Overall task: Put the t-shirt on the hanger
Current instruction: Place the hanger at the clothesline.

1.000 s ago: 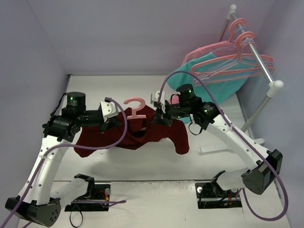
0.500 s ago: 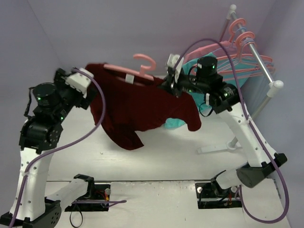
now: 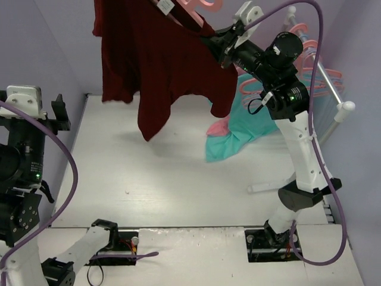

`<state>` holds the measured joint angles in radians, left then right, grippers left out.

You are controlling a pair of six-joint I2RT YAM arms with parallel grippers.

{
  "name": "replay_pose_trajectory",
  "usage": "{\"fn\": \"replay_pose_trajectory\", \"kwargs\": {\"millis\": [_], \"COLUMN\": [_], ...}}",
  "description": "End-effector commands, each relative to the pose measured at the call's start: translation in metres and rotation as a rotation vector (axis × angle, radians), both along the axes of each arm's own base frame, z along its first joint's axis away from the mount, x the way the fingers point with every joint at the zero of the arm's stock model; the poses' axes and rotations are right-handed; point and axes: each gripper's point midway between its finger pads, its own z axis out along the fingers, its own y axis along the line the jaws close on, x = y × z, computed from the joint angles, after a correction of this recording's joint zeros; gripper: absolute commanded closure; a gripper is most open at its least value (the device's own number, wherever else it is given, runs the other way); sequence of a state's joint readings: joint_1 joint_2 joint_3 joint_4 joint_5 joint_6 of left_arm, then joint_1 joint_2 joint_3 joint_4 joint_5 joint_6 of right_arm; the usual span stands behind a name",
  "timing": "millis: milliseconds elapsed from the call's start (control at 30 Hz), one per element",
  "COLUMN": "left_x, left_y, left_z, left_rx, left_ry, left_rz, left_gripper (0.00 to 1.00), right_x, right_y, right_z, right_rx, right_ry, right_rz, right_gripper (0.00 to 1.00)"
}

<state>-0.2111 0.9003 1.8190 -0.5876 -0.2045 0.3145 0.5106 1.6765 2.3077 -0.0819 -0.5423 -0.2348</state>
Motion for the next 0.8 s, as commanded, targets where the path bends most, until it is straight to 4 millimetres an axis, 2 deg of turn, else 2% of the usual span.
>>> {"fn": "replay_pose_trajectory", "kwargs": {"millis": [0,33,67,167,233,333,367,400,533,633,767], "left_x": [0.024,0.025,0.026,0.025,0.025,0.022,0.023,0.023,0.031,0.039,0.042], "left_y": [-0.009,-0.010,-0.011,-0.008,-0.006,-0.002,-0.001,0.000,0.007,0.007,0.006], "left_z": [-0.025,-0.031,-0.035,-0.039,-0.039,-0.034,-0.034,-0.034,-0.040,-0.052,-0.062], "left_rx": [-0.068,-0.077,-0.081,-0.102,-0.114,-0.132,-0.134,-0.136,-0.187,-0.211,-0.229], "left_ry": [0.061,0.072,0.082,0.090,0.092,0.082,0.086,0.086,0.107,0.142,0.160], "left_rz": [-0.019,-0.023,-0.024,-0.006,0.005,0.029,0.035,0.042,0.099,0.122,0.125], "left_gripper": [0.23,0.24,0.27,0.35,0.35,0.35,0.35,0.35,0.35,0.35,0.34], "right_x": [-0.036,-0.042,-0.049,-0.079,-0.099,-0.123,-0.133,-0.136,-0.135,-0.128,-0.128], "right_y": [-0.002,0.000,0.003,-0.010,-0.028,-0.058,-0.072,-0.080,-0.116,-0.141,-0.152], "right_z": [-0.014,-0.038,-0.051,-0.098,-0.108,-0.109,-0.100,-0.098,-0.102,-0.117,-0.147], "right_rx": [0.084,0.060,0.048,0.027,0.044,0.083,0.111,0.108,0.121,0.120,0.065], "right_ry": [0.067,0.117,0.147,0.247,0.260,0.261,0.240,0.247,0.295,0.330,0.409], "right_rz": [0.099,0.119,0.132,0.144,0.118,0.061,0.021,-0.012,-0.197,-0.346,-0.416], "right_gripper": [1.00,1.00,1.00,1.00,1.00,1.00,1.00,1.00,1.00,1.00,1.00]}}
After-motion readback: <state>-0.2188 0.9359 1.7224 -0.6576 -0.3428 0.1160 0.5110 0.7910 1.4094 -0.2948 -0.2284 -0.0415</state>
